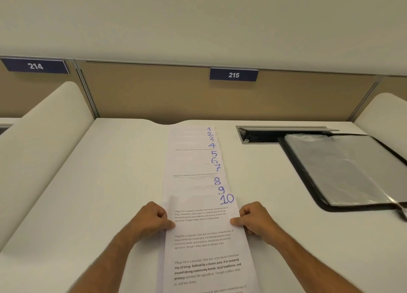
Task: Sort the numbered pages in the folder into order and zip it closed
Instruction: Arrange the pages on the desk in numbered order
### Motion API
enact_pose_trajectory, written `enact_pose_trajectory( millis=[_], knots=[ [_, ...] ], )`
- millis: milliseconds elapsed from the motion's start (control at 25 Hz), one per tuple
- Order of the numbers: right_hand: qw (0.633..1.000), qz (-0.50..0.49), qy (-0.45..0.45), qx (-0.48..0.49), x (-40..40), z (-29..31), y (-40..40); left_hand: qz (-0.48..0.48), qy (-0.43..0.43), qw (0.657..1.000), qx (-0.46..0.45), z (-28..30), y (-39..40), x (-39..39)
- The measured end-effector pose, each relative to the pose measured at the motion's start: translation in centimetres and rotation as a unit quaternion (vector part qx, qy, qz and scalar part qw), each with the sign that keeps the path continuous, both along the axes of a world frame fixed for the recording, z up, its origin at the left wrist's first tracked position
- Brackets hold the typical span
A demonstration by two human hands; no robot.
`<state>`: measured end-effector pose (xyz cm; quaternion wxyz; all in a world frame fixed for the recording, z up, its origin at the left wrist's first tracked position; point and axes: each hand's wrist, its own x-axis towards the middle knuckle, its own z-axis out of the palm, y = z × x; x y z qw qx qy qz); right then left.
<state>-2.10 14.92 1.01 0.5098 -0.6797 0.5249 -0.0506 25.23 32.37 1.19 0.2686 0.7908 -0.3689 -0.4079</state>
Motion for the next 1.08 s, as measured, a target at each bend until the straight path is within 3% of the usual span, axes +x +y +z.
enact_pose_trajectory(
  millis=[400, 640, 880, 960, 1080],
  knots=[
    [0.988, 0.034, 0.089, -0.125, 0.1, 0.3, 1.0, -0.009, -0.097, 0.995, 0.023, -0.1, 0.0, -0.7],
    [0.984, 0.041, 0.108, -0.132, 0.0, 0.0, 0.9, -0.01, -0.12, 0.993, 0.014, -0.3, 0.4, -0.9],
    [0.997, -0.063, -0.027, -0.045, -0.6, 0.1, 0.6, 0.05, -0.092, 0.993, -0.049, -0.7, -0.2, -1.4],
    [0.993, -0.078, -0.052, -0.075, -1.2, 0.0, 0.4, 0.069, -0.114, 0.988, -0.08, -0.4, -1.3, -2.4],
    [0.979, -0.083, -0.055, -0.18, -2.9, -0.6, -0.6, 0.071, -0.231, 0.962, -0.124, 0.9, -3.8, -5.2]
  ],
)
